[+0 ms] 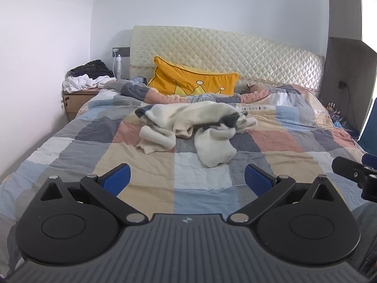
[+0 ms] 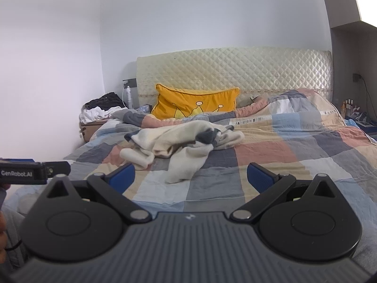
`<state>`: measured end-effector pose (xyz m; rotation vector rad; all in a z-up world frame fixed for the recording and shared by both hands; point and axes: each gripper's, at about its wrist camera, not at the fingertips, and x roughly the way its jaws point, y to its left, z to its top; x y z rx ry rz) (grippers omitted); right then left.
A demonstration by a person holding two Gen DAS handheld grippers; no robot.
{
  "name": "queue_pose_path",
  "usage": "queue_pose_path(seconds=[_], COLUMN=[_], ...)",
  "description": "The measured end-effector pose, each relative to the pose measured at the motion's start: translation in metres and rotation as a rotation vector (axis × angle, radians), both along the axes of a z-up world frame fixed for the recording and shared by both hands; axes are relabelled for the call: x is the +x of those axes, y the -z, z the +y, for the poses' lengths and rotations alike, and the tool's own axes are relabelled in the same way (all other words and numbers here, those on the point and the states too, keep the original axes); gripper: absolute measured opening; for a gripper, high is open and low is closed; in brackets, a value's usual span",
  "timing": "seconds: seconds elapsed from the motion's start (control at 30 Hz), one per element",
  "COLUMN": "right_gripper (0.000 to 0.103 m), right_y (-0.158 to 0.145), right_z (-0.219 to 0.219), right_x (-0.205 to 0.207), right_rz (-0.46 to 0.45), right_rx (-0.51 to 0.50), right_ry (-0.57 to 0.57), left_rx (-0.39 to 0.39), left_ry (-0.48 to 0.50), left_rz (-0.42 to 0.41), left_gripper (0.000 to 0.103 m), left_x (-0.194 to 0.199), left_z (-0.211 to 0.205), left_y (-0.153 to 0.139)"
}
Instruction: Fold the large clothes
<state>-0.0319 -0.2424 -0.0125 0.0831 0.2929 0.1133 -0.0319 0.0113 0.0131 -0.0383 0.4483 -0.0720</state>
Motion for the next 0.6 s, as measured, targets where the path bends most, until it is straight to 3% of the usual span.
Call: queue_pose_path(seconds=[0.6], right_gripper=[0.103], right_y=[0.0054], right_z=[-0.0057], right_x=[0.0086], right_rz=[0.032], right_rx=[0.017], right_ry=[0.018], left_rx=[-0.007], left_ry=[0.011], left_rz=[0.022], left_gripper=[0.103], left_x=[0.0086], left_z=[-0.0045], left_y=[0.01])
